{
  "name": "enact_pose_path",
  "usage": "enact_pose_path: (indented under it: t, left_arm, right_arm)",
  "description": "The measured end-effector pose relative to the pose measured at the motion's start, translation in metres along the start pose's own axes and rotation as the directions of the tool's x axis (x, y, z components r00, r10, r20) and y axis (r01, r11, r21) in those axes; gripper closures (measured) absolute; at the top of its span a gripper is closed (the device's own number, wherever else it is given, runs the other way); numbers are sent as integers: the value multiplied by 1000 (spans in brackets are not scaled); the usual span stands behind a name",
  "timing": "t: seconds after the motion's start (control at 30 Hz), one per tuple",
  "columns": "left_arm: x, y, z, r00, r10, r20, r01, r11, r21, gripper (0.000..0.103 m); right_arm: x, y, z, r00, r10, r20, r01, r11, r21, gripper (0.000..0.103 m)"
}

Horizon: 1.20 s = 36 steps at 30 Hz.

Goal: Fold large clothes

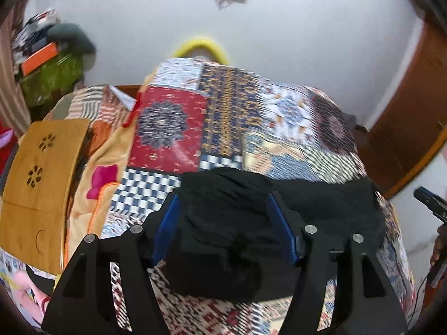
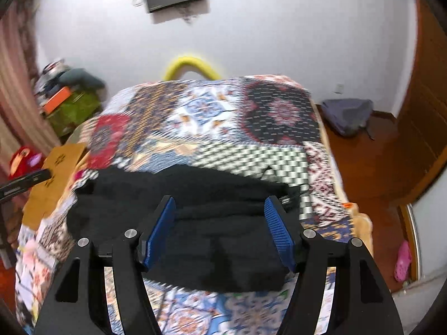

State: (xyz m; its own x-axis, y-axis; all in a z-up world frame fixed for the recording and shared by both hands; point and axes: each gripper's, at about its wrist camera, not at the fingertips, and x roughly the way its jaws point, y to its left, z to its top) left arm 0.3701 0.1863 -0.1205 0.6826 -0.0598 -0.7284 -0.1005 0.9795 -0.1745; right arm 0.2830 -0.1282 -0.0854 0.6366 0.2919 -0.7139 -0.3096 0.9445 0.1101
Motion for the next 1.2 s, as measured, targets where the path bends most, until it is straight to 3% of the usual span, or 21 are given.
enact_pose_path:
  t: [0.27,0.4,0.47,0.67,0.8,1.2]
  left_arm:
    - [22,-66,-40,993,-95,-74,104,986,131,39]
    - [54,-91,-56,990,-75,-120,97,978,187,39]
    - [77,-98,-60,988,-69,-139,95,978,186,39]
    - [125,-91,-59,985,-68,-158,87,989,121,35]
    - [136,-93,-60,989,-50,-136,69,988,137,30]
    - [104,-87,-70,993,18,-117,-2,991,136,29]
  right_arm:
    - [42,45,-27,995,38,-95,-49,992,-117,39]
    - [85,44,-35,983,17,-183,-37,994,-106,39]
    - [100,38,-38,977,31,-211,-48,996,-75,39]
    - [128,33,-40,975,7,-223,-26,996,-83,22]
    - [131,37,-44,976,-4,-218,-18,995,-97,16]
    - [99,45,-47,970,-29,-241,2,994,-113,17]
